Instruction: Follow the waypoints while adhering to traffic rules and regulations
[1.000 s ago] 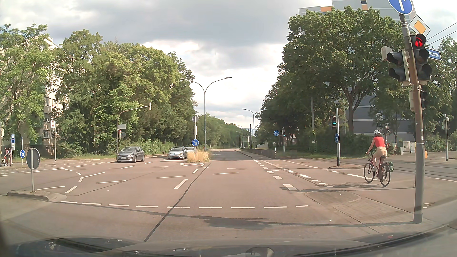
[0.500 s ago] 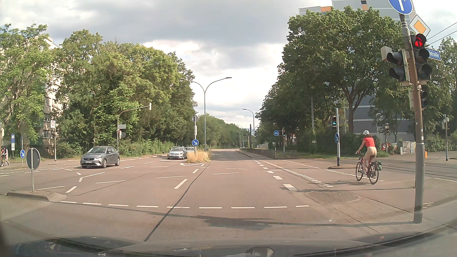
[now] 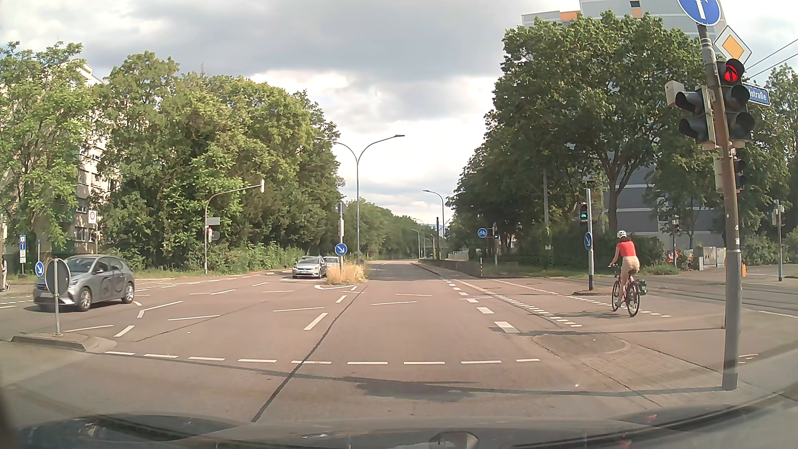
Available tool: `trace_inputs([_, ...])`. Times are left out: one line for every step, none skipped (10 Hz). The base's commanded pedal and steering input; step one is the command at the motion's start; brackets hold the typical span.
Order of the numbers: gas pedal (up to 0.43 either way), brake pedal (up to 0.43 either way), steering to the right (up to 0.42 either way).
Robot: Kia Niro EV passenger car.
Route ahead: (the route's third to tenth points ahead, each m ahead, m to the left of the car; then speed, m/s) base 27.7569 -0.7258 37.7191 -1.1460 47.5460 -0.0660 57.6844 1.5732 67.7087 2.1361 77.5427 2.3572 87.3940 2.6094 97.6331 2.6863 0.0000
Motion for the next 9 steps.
trace_inputs([0.000,0.220,-0.008])
trace_inputs([0.000,0.220,-0.008])
trace_inputs([0.000,0.220,-0.008])
trace_inputs([0.000,0.220,-0.008])
trace_inputs([0.000,0.220,-0.008])
trace_inputs([0.000,0.220,-0.008])
trace_inputs([0.000,0.220,-0.008])
trace_inputs([0.000,0.220,-0.008])
trace_inputs([0.000,0.220,-0.008])
